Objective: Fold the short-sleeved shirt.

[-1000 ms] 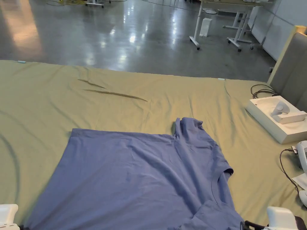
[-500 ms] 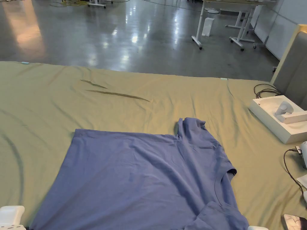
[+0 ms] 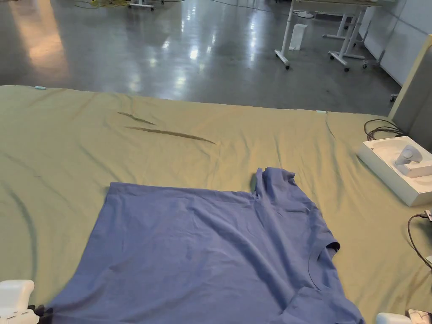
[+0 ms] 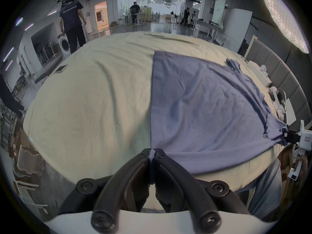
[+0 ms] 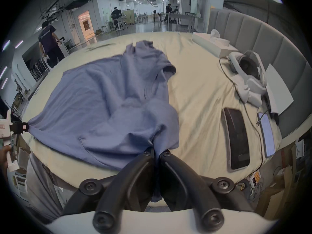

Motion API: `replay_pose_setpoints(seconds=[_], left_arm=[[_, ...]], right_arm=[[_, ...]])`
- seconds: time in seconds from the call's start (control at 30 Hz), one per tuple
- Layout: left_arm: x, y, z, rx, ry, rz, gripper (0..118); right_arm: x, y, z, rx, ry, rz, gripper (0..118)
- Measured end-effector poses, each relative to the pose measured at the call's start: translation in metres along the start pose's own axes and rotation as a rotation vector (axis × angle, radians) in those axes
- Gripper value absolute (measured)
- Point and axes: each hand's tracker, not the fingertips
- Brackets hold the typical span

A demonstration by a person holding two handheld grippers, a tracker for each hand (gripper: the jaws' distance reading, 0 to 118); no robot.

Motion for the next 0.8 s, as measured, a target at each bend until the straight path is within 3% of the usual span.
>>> replay_pose_setpoints(seconds=[0.33, 0.8], left_arm=[[0.003, 0.076, -0.023, 0.104, 0.015, 0.017, 5], [0.01, 0.17, -0.144, -0.013, 0.028, 0.061, 5]], right_arm=[[-0.008, 0.094, -0.021, 0.132, 0.014, -0.01, 4], [-0.02, 0.195, -0.158, 0.024, -0.012, 0.017, 4]])
